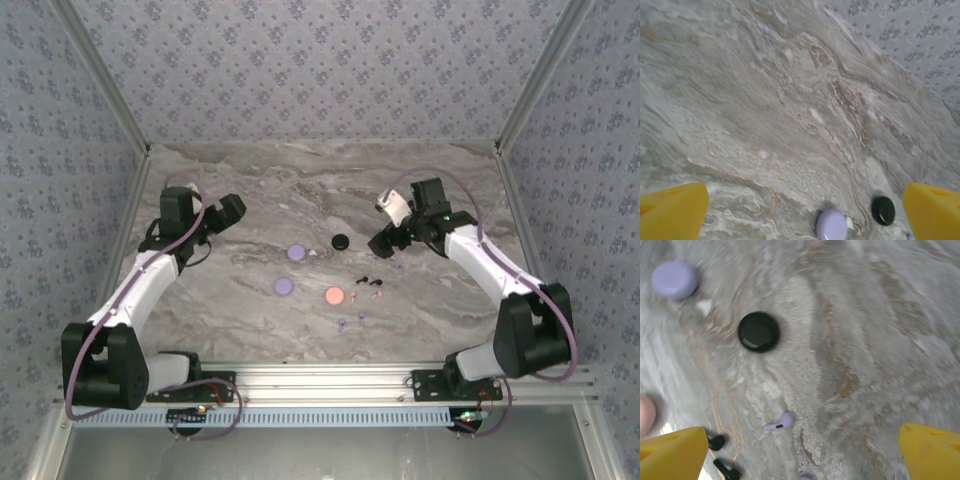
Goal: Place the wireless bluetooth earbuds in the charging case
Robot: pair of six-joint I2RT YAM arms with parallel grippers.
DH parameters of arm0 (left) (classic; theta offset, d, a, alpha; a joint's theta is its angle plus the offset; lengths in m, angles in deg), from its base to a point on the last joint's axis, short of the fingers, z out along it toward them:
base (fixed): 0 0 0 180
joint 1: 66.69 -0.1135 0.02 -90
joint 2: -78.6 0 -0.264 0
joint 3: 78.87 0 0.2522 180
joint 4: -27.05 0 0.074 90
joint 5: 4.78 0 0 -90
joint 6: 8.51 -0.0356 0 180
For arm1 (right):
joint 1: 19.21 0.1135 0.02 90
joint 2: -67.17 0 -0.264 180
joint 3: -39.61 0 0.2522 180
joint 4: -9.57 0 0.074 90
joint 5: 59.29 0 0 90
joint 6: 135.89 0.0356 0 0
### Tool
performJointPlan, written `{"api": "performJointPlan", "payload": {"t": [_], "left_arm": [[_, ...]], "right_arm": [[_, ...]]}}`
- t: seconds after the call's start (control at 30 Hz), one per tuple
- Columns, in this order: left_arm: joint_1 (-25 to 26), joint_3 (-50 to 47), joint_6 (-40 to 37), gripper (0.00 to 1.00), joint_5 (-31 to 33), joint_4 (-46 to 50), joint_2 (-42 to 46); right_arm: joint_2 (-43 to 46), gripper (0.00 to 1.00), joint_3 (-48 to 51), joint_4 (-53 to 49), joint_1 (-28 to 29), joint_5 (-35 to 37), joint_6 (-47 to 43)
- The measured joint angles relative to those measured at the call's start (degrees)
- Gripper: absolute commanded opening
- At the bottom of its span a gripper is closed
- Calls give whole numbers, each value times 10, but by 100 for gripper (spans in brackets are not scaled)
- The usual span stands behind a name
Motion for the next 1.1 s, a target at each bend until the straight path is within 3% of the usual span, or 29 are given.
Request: {"api": "performJointPlan", "payload": {"t": [0.2,0.4,0.63,1.1], "left_arm": [[4,-30,17,99,-6,12,17],[4,-35,21,99,-3,33,43],[4,-35,11,99,13,61,46],[4,-35,2,99,33,76,43]], "right_arm": [[-119,100,-126,-101,23,-35,-217],[-215,100,-213,-125,58,-18,-324],[-309,99,-280,-134,97,8,-400],[-393,84,-348,-169,117,38,-463]]}}
